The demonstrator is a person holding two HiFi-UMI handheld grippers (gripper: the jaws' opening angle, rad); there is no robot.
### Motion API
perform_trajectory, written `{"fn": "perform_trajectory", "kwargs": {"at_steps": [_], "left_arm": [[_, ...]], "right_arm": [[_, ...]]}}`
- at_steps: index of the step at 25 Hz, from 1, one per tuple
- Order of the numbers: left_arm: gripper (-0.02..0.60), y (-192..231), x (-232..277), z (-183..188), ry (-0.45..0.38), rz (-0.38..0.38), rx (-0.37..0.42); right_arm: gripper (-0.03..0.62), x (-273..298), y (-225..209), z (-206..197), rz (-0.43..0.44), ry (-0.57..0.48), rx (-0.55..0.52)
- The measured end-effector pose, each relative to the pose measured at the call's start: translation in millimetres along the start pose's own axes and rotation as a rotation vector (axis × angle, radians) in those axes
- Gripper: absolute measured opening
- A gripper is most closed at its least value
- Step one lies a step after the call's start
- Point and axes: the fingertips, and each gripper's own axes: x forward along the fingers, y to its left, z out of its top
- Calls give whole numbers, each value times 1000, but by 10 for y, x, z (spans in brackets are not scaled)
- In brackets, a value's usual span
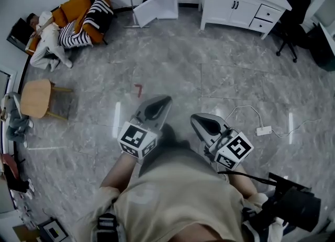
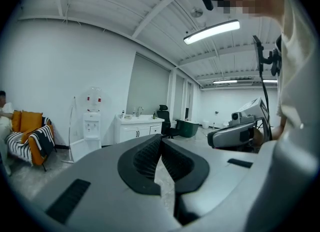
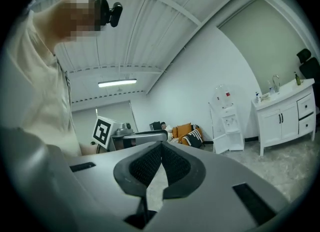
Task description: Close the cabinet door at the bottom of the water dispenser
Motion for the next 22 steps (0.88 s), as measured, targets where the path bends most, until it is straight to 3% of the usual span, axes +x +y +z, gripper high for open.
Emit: {"fn": "perform_trajectory", "kwargs": {"at_steps": [8,16,22], "left_arm": [[-6,302,301,51,-23,-22,16],[-6,1208,265,167,-75,-6,-52],[-6,1833,276,292,-102,-46,-72]], "right_arm": [[11,190,-419,-19,-53,5,97],[11,1084,-561,82,-40,47,65],[11,1766,-634,241,-32,59,69]]}}
